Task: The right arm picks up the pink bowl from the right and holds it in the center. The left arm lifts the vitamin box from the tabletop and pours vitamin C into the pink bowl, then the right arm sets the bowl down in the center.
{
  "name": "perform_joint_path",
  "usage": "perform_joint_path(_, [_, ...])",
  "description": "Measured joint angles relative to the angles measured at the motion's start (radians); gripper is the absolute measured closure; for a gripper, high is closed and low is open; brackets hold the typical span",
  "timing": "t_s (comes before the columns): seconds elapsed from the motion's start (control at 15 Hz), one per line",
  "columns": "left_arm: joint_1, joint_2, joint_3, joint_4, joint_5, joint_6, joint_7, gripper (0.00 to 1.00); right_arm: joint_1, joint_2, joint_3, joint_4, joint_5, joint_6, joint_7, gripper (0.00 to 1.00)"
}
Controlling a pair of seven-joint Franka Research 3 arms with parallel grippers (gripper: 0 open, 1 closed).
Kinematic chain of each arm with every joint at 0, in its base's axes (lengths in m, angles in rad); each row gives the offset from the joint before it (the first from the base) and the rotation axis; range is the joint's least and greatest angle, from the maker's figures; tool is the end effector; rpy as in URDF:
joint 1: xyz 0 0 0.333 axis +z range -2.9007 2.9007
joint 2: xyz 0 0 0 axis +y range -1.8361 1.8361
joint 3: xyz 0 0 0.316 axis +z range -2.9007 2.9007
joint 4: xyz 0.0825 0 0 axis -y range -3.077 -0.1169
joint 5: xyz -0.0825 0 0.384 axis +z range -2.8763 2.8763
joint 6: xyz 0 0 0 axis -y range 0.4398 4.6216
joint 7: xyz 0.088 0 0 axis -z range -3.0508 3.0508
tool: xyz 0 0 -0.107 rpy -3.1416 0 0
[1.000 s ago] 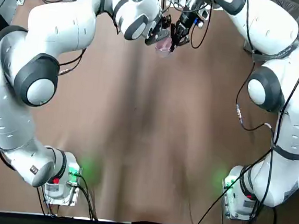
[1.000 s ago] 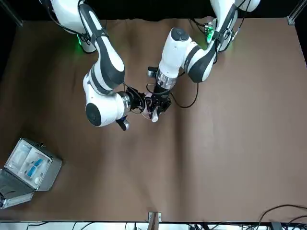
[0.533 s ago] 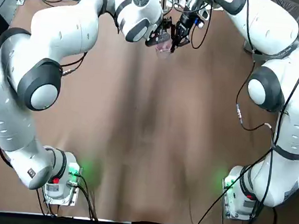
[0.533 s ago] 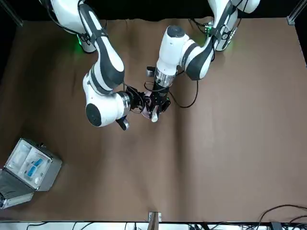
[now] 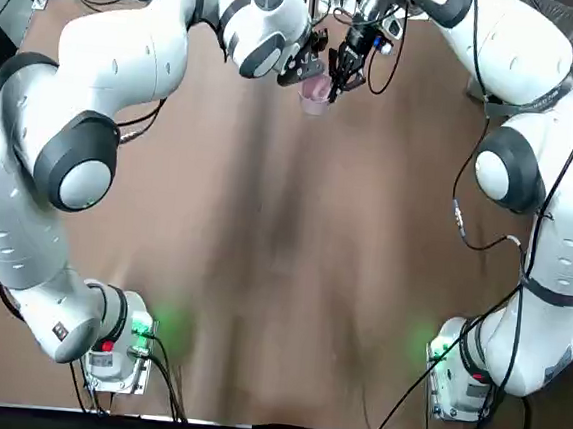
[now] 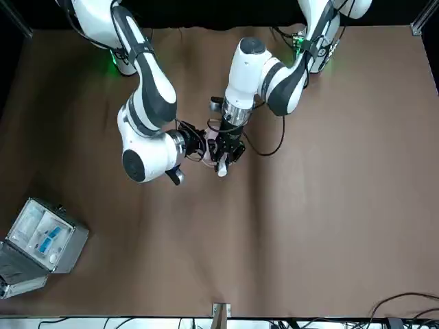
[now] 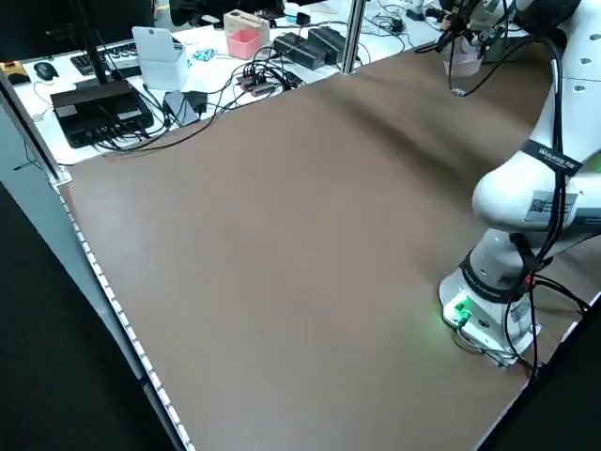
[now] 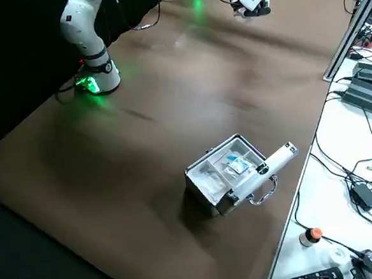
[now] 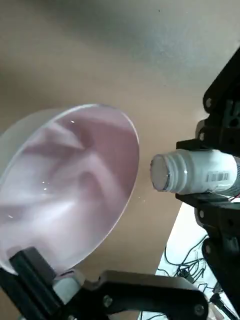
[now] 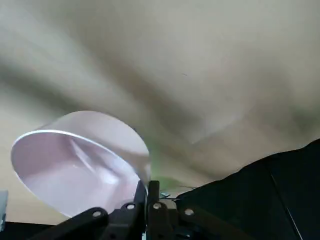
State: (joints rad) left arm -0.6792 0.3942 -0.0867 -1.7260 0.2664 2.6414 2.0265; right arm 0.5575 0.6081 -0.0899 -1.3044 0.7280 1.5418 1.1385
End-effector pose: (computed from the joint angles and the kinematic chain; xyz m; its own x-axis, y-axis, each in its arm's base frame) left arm 0.5028 -0.4829 0.4143 -0.8963 -0.2217 -0.3841 -0.0827 0.9344 -0.3464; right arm 0.5758 0.3879 0.3863 0.4968 -0.5362 -0.6825 -0.6820 -0.7274 0.0751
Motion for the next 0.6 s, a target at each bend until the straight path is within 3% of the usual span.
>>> perform_joint_path(0.6, [-0.012,0.000,0.009,0.014,0.053,0.085,0.000,0.64,-0.001,0.000,-0.001,0.005,0.000,-0.001,0.000,0.97])
